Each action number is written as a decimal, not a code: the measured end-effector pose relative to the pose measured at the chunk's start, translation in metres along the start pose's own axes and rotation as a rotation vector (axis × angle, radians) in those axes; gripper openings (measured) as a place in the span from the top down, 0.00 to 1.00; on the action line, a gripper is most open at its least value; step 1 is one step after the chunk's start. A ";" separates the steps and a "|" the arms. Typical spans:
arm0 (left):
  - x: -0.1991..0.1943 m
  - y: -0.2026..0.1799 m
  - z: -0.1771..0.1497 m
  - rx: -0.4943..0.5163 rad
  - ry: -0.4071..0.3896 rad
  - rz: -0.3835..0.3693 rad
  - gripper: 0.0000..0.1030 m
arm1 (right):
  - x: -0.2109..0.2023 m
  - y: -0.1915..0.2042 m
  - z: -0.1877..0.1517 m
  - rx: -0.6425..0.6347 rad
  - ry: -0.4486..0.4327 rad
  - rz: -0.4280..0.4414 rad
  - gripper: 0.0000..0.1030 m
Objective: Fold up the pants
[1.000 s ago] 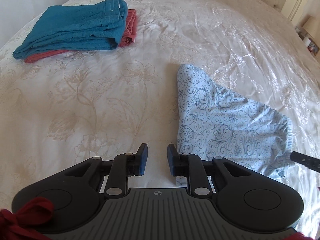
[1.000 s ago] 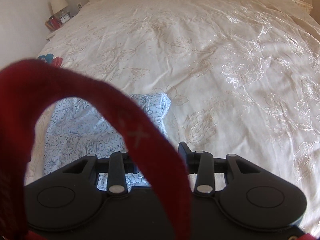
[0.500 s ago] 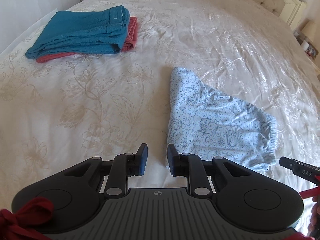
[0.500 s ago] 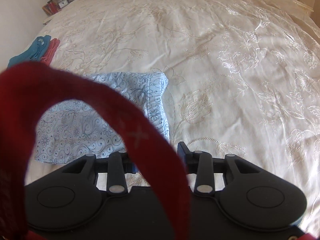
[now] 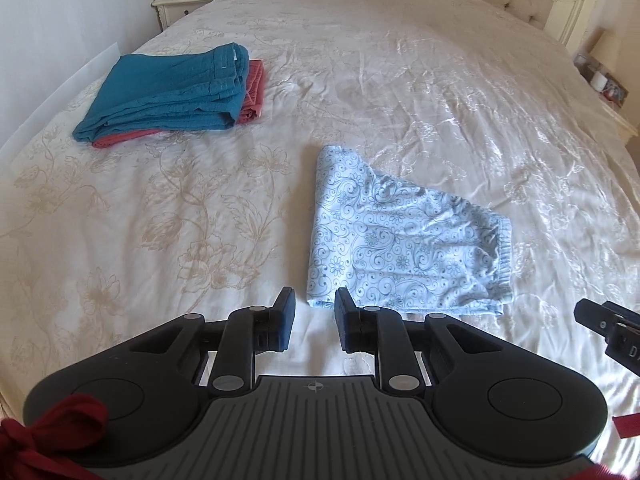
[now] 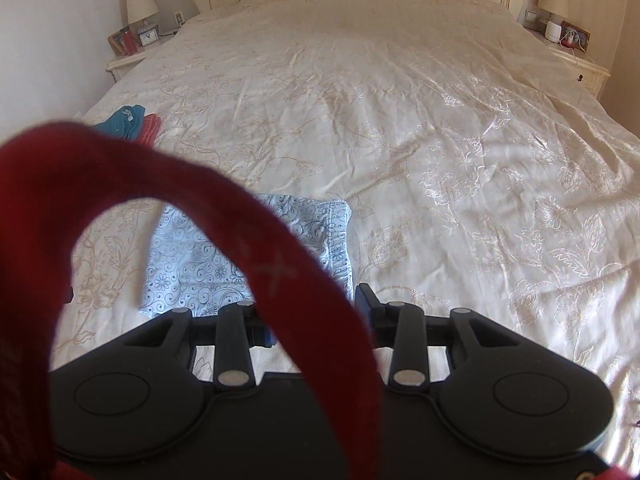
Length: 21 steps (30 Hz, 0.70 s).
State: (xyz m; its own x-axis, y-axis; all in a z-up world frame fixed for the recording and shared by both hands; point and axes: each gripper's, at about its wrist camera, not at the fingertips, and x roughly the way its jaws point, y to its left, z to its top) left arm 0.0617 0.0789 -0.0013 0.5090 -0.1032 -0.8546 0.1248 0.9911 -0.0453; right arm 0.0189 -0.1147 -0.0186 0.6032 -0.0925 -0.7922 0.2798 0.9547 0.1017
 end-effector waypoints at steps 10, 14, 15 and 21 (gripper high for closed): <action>-0.024 -0.009 -0.015 0.020 -0.002 -0.012 0.79 | -0.023 0.014 -0.017 0.023 0.015 -0.003 0.54; -0.028 -0.012 -0.019 0.028 0.000 -0.010 0.79 | -0.028 0.019 -0.021 -0.003 0.013 -0.014 0.54; -0.028 -0.013 -0.020 0.029 0.003 -0.008 0.79 | -0.028 0.020 -0.021 -0.009 0.010 -0.016 0.54; -0.031 -0.017 -0.023 0.042 0.003 -0.006 0.79 | -0.033 0.028 -0.020 -0.057 -0.005 -0.040 0.54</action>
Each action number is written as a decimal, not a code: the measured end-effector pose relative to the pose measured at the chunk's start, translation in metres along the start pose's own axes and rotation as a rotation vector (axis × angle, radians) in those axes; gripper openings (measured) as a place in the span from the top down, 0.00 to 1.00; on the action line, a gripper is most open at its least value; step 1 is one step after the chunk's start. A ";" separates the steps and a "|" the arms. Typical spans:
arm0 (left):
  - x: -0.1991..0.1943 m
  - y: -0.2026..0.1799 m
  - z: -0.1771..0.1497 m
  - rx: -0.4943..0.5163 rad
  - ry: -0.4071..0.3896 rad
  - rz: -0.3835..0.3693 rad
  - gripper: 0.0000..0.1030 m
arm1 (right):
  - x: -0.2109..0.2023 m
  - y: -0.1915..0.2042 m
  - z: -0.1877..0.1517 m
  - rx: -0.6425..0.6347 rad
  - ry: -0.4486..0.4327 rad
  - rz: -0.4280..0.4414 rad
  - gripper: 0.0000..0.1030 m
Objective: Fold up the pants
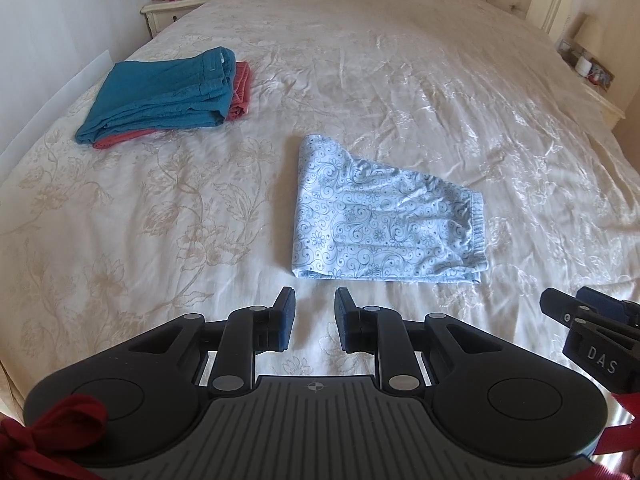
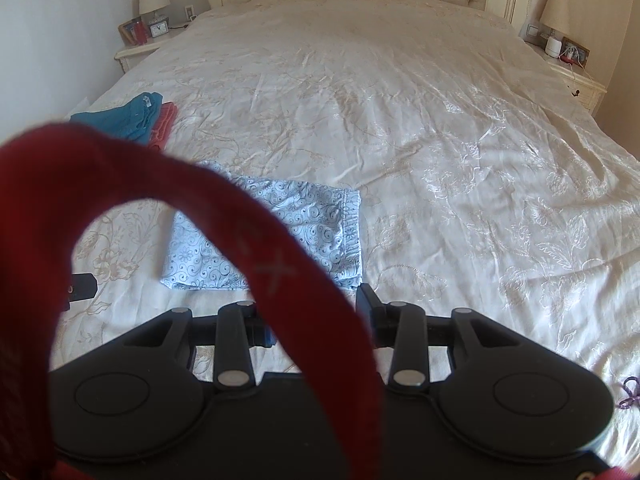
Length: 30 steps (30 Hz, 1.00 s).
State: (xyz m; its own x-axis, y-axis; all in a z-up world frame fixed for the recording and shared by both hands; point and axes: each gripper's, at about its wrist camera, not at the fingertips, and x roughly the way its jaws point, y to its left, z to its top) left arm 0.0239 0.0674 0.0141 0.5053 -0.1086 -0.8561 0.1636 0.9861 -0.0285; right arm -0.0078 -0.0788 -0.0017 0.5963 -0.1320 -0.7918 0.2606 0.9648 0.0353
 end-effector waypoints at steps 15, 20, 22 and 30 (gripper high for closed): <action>0.000 -0.004 0.000 0.026 0.004 0.006 0.79 | 0.003 0.005 0.003 -0.032 0.038 -0.048 0.53; 0.003 -0.003 0.001 0.028 0.009 0.015 0.79 | 0.004 0.005 0.003 -0.031 0.046 -0.047 0.53; 0.003 -0.003 0.001 0.027 0.011 0.016 0.79 | 0.004 0.005 0.003 -0.031 0.047 -0.048 0.53; 0.005 -0.002 0.001 0.024 0.017 0.027 0.79 | 0.006 0.006 0.005 -0.030 0.056 -0.048 0.53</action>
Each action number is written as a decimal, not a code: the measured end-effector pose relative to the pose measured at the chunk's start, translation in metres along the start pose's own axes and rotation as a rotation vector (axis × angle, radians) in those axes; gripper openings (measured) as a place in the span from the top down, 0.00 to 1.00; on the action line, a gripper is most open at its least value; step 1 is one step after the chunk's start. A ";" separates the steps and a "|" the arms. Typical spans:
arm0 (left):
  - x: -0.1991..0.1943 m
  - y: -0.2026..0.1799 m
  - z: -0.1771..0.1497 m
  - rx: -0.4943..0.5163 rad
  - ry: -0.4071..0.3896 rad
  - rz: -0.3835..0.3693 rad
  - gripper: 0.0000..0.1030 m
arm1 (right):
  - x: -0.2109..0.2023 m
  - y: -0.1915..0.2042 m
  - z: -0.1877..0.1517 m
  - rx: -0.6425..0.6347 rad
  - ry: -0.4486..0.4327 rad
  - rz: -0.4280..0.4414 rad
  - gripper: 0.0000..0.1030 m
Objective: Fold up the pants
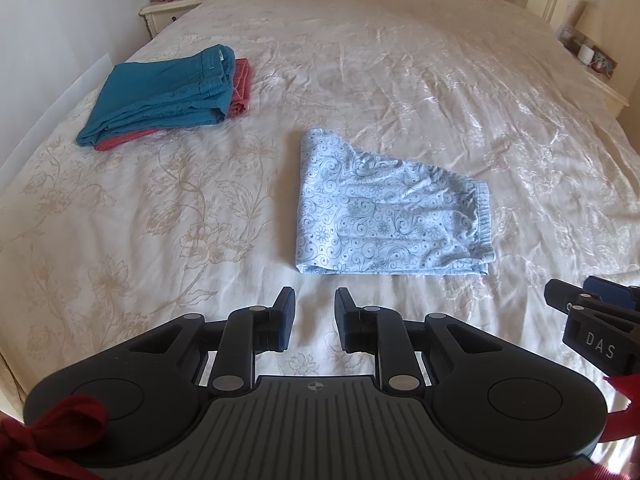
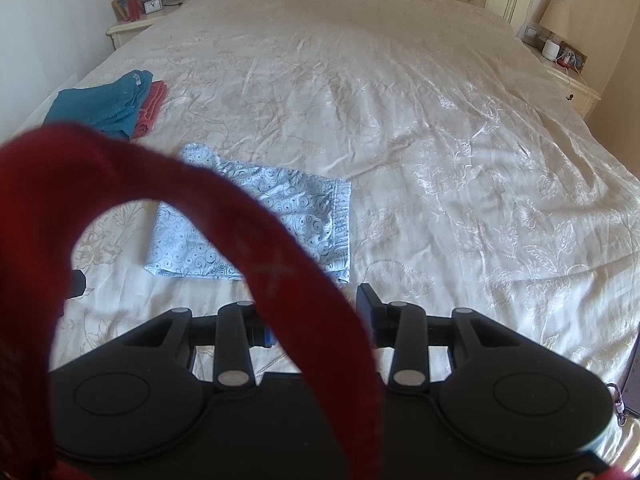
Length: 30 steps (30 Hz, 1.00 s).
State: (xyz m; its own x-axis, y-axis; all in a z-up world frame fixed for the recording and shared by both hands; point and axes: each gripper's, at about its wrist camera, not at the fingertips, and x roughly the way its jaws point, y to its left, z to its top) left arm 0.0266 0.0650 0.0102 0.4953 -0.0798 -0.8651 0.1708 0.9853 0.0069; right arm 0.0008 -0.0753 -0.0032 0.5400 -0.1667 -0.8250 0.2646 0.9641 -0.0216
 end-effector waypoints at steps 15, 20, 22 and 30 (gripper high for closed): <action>0.003 0.000 0.002 -0.007 0.017 0.010 0.79 | 0.003 -0.002 0.001 0.008 0.011 -0.002 0.53; 0.004 -0.001 0.001 -0.005 0.021 0.012 0.79 | 0.004 -0.002 0.001 0.010 0.015 -0.001 0.53; 0.004 0.000 0.001 -0.004 0.021 0.012 0.79 | 0.005 -0.002 0.001 0.013 0.015 -0.001 0.53; 0.006 -0.002 0.002 -0.004 0.028 0.013 0.79 | 0.007 -0.003 0.001 0.022 0.023 0.002 0.53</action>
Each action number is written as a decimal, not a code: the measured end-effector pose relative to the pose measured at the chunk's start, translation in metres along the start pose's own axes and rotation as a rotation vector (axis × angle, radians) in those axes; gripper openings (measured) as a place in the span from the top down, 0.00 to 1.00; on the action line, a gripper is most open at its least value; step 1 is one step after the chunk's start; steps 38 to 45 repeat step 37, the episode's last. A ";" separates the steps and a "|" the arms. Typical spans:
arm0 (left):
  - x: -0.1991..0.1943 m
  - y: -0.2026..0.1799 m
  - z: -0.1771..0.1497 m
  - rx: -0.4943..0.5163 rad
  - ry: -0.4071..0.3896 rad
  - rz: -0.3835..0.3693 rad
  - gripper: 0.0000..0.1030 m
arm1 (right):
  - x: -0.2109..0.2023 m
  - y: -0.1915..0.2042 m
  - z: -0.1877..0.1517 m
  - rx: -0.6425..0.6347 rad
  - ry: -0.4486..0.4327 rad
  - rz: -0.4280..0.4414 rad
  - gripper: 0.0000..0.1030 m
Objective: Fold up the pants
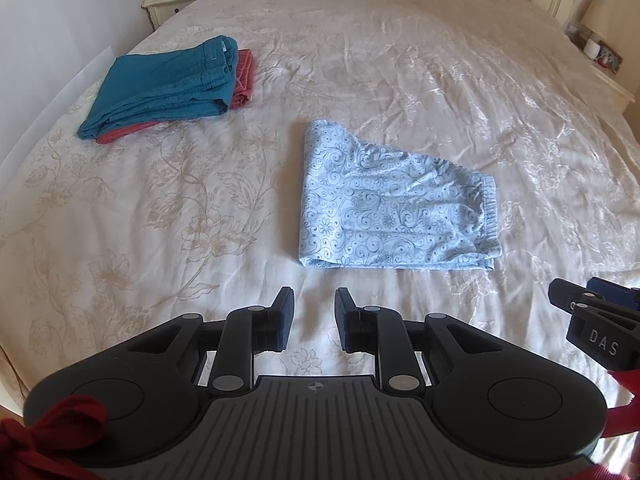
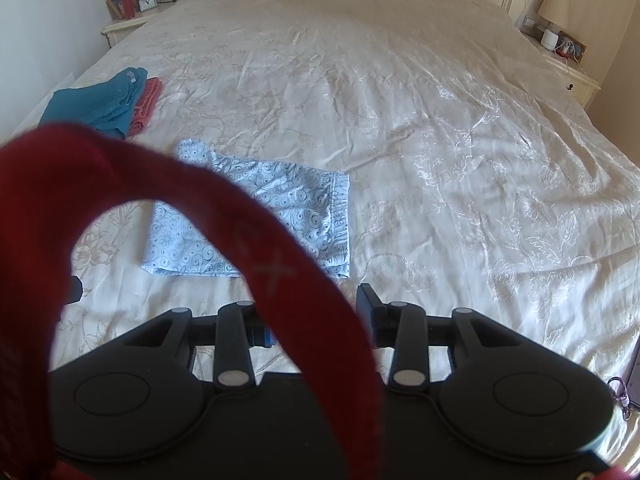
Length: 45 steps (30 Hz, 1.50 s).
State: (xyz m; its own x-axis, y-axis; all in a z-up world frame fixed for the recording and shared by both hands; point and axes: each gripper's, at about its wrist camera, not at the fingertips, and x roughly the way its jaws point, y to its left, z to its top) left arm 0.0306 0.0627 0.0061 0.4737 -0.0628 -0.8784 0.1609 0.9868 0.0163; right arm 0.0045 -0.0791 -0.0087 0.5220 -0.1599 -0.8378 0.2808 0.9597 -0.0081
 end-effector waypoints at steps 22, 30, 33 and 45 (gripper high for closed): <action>0.003 -0.002 0.001 0.006 -0.005 -0.005 0.79 | 0.005 -0.001 0.001 0.012 0.013 0.006 0.53; 0.005 -0.005 0.001 0.017 -0.001 -0.004 0.79 | 0.008 -0.001 0.002 0.015 0.017 0.005 0.53; 0.005 -0.005 0.002 0.018 0.003 -0.004 0.79 | 0.008 -0.001 0.002 0.016 0.017 0.005 0.53; 0.006 -0.005 0.003 0.019 0.004 -0.006 0.79 | 0.008 -0.001 0.002 0.016 0.017 0.006 0.53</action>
